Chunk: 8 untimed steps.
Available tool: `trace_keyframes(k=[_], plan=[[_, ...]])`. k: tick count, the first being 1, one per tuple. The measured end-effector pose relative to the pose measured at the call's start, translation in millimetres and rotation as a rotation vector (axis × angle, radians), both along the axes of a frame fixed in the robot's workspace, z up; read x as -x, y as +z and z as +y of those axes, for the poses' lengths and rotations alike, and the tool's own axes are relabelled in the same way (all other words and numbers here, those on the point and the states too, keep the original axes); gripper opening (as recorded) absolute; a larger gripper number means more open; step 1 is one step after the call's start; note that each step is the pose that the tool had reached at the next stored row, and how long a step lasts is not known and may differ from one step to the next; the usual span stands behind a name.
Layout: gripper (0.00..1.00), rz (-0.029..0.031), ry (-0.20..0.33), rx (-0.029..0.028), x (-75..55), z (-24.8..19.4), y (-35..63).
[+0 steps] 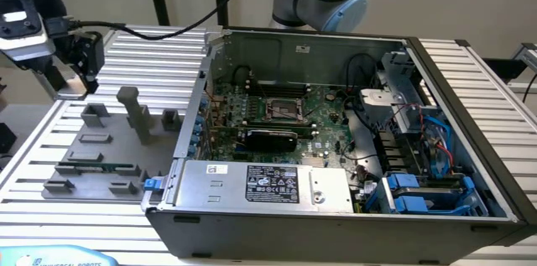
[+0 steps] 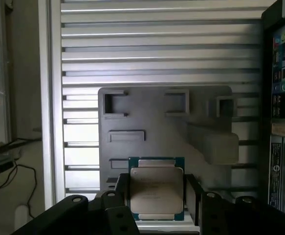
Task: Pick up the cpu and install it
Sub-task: 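Pick up the cpu and move it towards the insertion slot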
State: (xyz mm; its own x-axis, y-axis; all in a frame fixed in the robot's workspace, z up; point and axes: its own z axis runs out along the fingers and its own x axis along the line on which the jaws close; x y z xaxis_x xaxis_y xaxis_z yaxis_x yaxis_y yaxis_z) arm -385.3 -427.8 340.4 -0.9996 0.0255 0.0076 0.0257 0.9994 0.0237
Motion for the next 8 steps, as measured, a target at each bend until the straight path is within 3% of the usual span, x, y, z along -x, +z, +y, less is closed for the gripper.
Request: trace_keyframes(k=[8], plan=[[0.55, 0.0062, 0.002, -0.0021, -35.1, 0.0, 35.8]])
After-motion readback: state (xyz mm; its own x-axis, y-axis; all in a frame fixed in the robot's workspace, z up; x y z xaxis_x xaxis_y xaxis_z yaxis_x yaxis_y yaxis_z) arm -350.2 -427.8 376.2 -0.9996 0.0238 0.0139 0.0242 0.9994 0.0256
